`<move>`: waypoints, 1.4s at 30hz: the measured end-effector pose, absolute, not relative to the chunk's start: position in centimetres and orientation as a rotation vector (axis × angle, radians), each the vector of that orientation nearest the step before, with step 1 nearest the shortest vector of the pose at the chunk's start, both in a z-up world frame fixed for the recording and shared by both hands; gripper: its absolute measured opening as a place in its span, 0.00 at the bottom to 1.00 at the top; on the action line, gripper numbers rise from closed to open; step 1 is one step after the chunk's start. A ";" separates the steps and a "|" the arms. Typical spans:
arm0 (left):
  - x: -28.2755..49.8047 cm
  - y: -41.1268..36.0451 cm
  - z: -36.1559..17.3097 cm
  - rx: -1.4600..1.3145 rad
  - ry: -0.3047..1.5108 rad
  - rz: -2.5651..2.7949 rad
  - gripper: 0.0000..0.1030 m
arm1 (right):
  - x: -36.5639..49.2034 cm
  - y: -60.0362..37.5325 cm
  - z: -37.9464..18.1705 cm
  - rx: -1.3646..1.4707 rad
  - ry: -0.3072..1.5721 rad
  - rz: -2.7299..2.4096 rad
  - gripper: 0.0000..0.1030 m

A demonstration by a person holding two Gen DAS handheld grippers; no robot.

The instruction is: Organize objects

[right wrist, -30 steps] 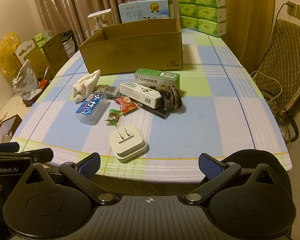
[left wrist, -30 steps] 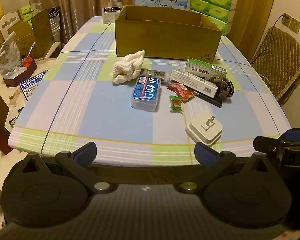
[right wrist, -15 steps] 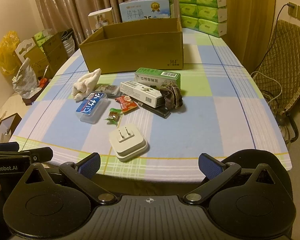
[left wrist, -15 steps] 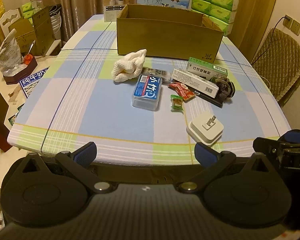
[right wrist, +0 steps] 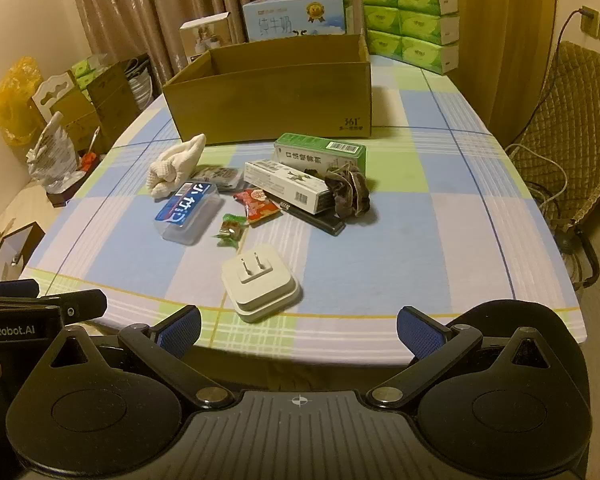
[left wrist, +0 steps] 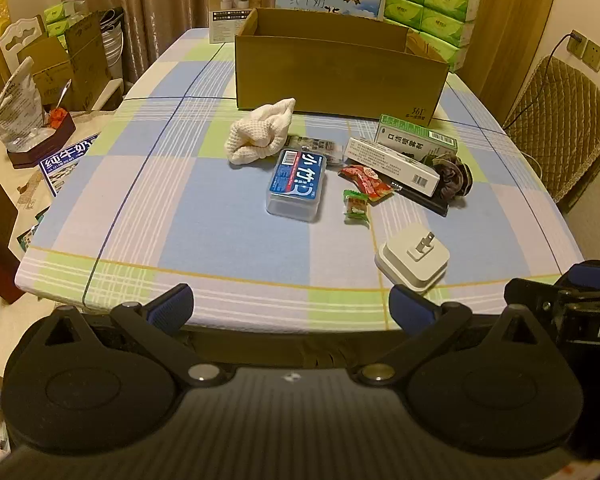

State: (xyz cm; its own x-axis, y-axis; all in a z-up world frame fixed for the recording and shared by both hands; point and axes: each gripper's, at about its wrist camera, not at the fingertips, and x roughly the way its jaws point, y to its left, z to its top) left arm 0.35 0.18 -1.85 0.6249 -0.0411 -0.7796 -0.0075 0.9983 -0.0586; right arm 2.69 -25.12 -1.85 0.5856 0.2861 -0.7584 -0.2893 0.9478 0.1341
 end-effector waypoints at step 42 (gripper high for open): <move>2.3 0.7 -3.2 -0.075 0.927 -0.059 0.99 | 3.4 -24.5 -3.5 -0.027 0.899 0.381 0.98</move>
State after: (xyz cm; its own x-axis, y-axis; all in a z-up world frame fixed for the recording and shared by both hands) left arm 2.29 0.72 -3.20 0.5987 -0.0831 -0.7967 0.0185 0.9958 -0.0900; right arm 3.40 -24.48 -3.54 0.5596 0.3123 -0.7676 -0.3345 0.9326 0.1355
